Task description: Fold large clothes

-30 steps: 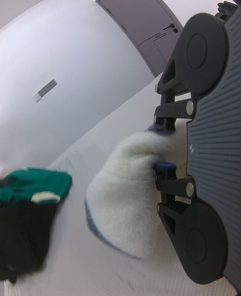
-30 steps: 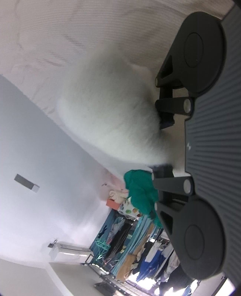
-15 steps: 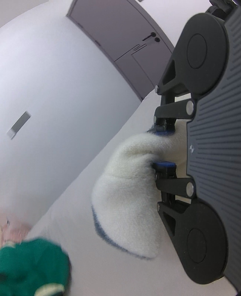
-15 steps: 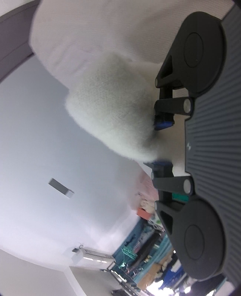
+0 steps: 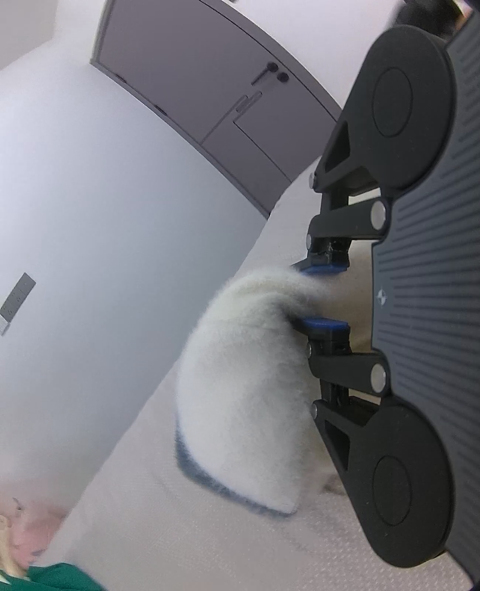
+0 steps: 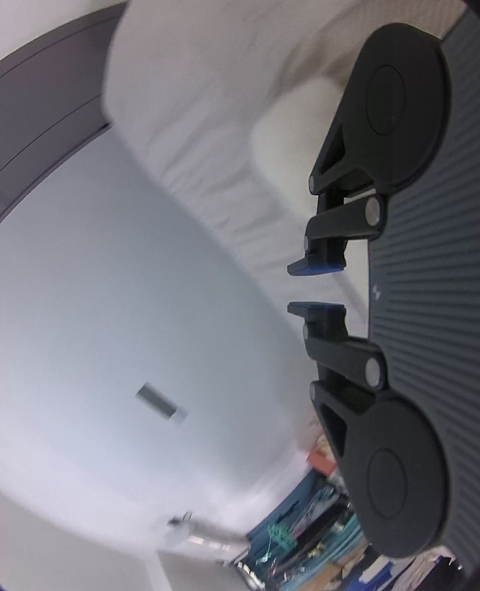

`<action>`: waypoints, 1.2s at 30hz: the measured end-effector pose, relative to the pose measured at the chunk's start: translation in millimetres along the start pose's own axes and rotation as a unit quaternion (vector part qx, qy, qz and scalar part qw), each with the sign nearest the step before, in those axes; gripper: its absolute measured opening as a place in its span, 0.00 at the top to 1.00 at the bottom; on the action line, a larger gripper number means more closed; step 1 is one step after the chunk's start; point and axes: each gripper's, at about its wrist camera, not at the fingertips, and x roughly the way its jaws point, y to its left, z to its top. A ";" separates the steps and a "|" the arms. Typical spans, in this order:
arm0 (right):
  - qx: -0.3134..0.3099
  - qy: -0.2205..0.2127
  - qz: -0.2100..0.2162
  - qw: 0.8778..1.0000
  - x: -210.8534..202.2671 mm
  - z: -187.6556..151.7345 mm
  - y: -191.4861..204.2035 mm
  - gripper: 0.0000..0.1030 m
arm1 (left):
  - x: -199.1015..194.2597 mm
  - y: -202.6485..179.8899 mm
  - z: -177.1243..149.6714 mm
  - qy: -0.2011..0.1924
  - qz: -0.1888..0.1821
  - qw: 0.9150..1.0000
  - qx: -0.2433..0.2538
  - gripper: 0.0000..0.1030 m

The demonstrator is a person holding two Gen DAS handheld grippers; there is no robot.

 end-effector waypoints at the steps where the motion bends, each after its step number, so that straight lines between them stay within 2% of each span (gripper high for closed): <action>1: 0.011 0.008 -0.006 1.000 3.7 -5.1 -11.1 0.82 | -1.3 4.0 -1.9 0.001 -0.005 1.000 -0.005 0.75; 6: 0.055 0.010 0.000 0.998 1.3 -19.8 -36.1 0.85 | -9.8 16.4 -7.0 0.007 -0.024 1.000 -0.004 0.76; 11: 0.049 0.020 -0.018 0.998 -18.8 -19.1 -28.0 0.78 | -15.5 22.4 -9.9 0.020 -0.030 0.999 -0.014 0.79; 13: 0.054 0.034 -0.026 0.998 -24.8 -19.9 -21.3 0.61 | -19.9 27.7 -13.6 0.026 -0.031 0.999 -0.013 0.79; 14: 0.061 0.040 -0.026 0.997 -27.0 -21.7 -19.3 0.46 | -22.2 30.0 -16.1 0.028 -0.030 0.999 -0.013 0.79; 15: 0.070 0.045 -0.028 0.996 -28.9 -23.2 -17.6 0.37 | -25.1 32.7 -20.6 0.031 -0.028 0.999 -0.017 0.79; 16: 0.078 0.049 -0.034 0.995 -31.6 -26.1 -16.8 0.35 | -27.6 34.7 -24.1 0.034 -0.027 0.999 -0.021 0.80; 20: 0.113 0.065 -0.081 0.988 -38.3 -36.6 -14.9 0.34 | -42.7 40.7 -40.5 0.048 -0.021 0.998 -0.026 0.80; 26: 0.158 0.068 -0.146 0.974 -48.0 -48.5 -24.7 0.31 | -38.4 56.6 -49.2 0.065 -0.014 0.997 -0.045 0.80; 28: 0.163 0.065 -0.142 0.974 -45.8 -51.3 -32.2 0.27 | -32.3 54.5 -46.8 0.070 -0.013 0.996 -0.047 0.80; 30: 0.164 0.069 -0.156 0.972 -43.2 -56.4 -40.3 0.24 | -22.3 54.5 -45.7 0.074 -0.008 0.996 -0.045 0.80; 35: 0.178 0.054 -0.142 0.972 -35.7 -67.4 -67.6 0.26 | -17.7 49.6 -51.3 0.085 -0.002 0.996 -0.042 0.80; 36: 0.182 0.053 -0.137 0.972 -34.7 -70.6 -72.3 0.30 | -15.1 51.8 -54.5 0.088 -0.001 0.995 -0.041 0.79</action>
